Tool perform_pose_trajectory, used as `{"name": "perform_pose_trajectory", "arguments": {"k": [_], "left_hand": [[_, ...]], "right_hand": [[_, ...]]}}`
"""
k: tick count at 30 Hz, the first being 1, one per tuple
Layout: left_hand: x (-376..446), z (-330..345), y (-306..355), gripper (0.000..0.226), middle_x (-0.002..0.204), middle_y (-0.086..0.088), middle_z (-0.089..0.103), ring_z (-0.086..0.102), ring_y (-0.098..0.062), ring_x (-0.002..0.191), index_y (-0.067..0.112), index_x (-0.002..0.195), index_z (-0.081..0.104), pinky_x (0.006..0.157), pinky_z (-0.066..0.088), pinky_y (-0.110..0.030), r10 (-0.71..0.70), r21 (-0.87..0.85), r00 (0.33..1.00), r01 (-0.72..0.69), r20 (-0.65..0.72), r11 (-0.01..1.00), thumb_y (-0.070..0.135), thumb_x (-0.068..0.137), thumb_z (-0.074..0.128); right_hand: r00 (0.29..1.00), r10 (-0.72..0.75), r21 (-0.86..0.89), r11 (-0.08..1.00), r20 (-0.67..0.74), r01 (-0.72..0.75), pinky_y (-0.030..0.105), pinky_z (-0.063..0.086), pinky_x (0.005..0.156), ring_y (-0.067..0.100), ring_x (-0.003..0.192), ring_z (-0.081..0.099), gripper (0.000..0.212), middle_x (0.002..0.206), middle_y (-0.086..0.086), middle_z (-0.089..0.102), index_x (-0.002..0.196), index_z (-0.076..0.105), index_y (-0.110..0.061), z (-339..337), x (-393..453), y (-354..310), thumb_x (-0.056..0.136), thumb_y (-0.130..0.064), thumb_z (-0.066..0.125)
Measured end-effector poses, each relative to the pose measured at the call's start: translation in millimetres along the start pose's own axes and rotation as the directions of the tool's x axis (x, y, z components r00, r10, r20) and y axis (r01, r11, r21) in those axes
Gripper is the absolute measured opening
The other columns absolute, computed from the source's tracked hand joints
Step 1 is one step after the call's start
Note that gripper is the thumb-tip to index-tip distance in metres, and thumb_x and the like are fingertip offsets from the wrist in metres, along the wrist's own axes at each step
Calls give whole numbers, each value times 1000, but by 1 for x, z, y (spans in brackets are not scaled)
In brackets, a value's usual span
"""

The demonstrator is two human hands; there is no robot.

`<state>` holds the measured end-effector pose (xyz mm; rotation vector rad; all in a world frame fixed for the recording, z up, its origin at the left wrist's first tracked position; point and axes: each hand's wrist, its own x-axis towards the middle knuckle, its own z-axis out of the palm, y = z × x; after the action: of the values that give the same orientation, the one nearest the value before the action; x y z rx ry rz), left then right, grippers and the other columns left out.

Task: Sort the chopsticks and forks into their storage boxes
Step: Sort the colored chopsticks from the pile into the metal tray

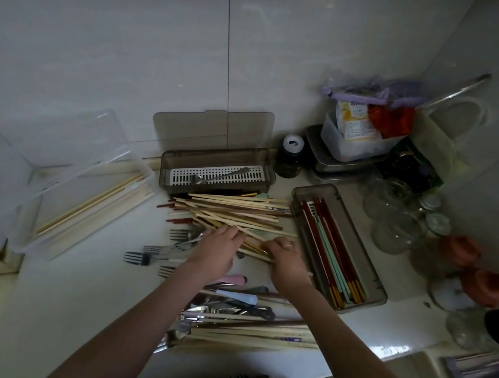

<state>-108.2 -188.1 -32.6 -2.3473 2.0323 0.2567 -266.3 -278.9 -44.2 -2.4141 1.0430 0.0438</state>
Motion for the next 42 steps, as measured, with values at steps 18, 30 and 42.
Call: {"name": "perform_pose_trajectory", "arguments": {"k": [18, 30, 42], "left_hand": [[-30, 7, 2, 26, 119, -3, 59, 51, -23, 116, 16, 106, 55, 101, 30, -33, 18, -153, 994, -34, -106, 988, 27, 83, 59], [-39, 8, -5, 29, 115, 1, 56, 49, -15, 109, 17, 111, 54, 89, 39, -27, 16, -251, 994, -43, -109, 967, 31, 86, 60], [-19, 9, -11, 58, 149, 2, 33, 24, -16, 140, 21, 142, 34, 116, 2, -35, 47, -155, 996, -58, -72, 986, 38, 90, 54]], "right_hand": [[985, -109, 1, 994, 132, 110, 34, 35, 95, 20, 117, 42, 47, 126, -5, 51, 124, 51, -33, 7, -2, -4, 82, -16, 62], [983, -117, -88, 988, 142, 130, 41, 20, 113, 18, 143, 19, 58, 156, -4, 23, 148, 24, -29, -15, 30, -7, 95, -24, 48], [982, -189, 200, 962, -3, 186, 8, 26, 104, 11, 127, 48, 59, 138, -1, 51, 123, 63, -26, 13, 2, 4, 81, 15, 52]]}}
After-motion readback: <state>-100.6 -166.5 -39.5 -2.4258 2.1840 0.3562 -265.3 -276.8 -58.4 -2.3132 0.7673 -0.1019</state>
